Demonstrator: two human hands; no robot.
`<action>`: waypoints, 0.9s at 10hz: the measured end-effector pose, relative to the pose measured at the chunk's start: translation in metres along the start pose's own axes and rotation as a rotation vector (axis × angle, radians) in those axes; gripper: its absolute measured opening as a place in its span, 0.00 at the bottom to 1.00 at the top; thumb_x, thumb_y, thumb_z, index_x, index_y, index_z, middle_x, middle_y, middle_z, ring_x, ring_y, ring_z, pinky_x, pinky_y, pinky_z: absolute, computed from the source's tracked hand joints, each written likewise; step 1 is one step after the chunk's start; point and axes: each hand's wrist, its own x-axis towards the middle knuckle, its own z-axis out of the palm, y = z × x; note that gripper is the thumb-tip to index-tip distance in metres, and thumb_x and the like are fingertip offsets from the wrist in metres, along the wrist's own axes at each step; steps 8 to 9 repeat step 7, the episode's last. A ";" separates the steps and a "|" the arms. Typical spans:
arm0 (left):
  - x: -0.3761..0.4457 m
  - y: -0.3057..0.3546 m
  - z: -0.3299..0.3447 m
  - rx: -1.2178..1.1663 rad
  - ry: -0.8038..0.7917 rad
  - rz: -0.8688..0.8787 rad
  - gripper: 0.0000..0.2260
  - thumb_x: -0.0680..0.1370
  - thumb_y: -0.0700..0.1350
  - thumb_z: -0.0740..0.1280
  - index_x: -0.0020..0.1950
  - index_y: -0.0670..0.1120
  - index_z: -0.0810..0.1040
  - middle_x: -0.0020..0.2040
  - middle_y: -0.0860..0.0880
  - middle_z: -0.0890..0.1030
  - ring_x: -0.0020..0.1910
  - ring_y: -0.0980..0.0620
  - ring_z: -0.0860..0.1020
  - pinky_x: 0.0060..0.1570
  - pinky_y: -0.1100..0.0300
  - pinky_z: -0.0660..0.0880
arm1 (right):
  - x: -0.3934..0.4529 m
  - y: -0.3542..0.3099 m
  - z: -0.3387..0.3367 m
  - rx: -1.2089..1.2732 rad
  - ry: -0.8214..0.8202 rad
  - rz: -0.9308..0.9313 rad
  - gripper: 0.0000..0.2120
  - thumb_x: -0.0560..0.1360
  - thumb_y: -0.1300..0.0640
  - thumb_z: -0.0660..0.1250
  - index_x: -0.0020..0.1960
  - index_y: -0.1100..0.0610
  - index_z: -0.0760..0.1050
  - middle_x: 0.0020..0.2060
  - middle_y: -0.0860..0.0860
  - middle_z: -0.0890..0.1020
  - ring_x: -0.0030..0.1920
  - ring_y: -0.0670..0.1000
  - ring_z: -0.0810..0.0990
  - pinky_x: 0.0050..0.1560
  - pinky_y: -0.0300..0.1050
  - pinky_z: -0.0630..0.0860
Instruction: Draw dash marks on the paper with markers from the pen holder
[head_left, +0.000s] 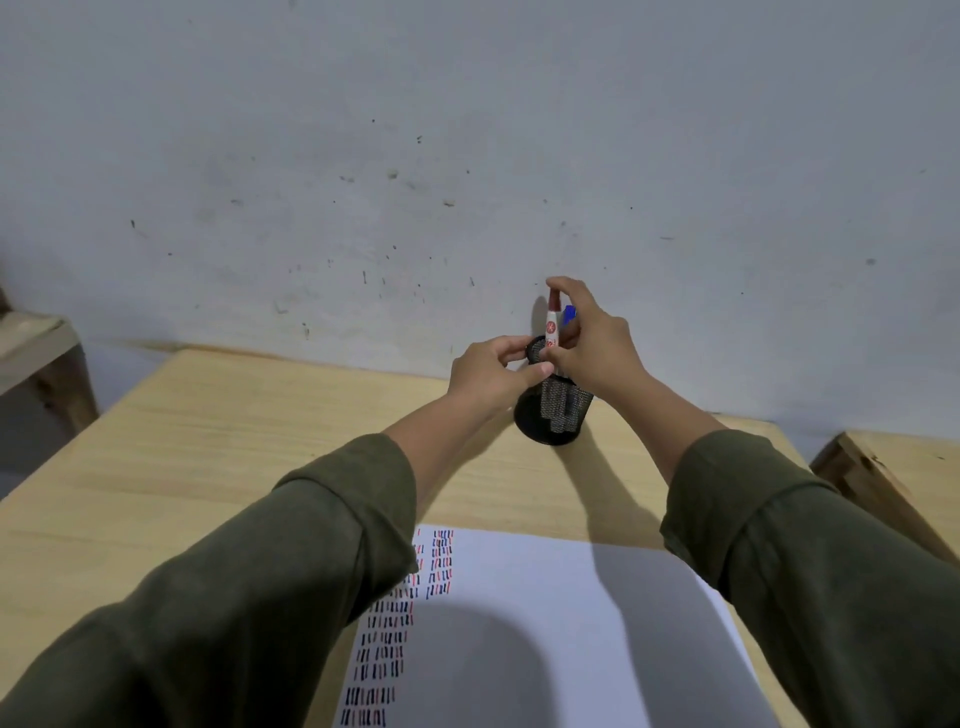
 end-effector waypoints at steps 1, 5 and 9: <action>0.002 -0.001 0.001 0.001 -0.007 -0.007 0.23 0.72 0.48 0.72 0.67 0.50 0.75 0.62 0.52 0.80 0.64 0.56 0.75 0.56 0.68 0.65 | 0.002 0.003 0.005 -0.028 -0.014 -0.029 0.28 0.68 0.64 0.70 0.65 0.48 0.70 0.43 0.60 0.82 0.45 0.56 0.81 0.46 0.41 0.72; 0.002 -0.001 0.004 0.009 0.004 -0.016 0.24 0.73 0.48 0.72 0.69 0.48 0.73 0.63 0.50 0.80 0.64 0.56 0.75 0.56 0.69 0.65 | 0.006 0.006 -0.002 -0.222 -0.052 -0.046 0.21 0.75 0.62 0.65 0.68 0.57 0.70 0.44 0.59 0.82 0.45 0.56 0.75 0.36 0.34 0.64; -0.004 0.005 0.003 0.023 0.040 -0.020 0.28 0.75 0.55 0.68 0.72 0.49 0.68 0.67 0.49 0.76 0.68 0.52 0.73 0.60 0.63 0.66 | -0.004 -0.005 -0.018 -0.077 0.007 0.018 0.29 0.75 0.61 0.63 0.74 0.52 0.61 0.39 0.55 0.79 0.43 0.50 0.73 0.41 0.34 0.63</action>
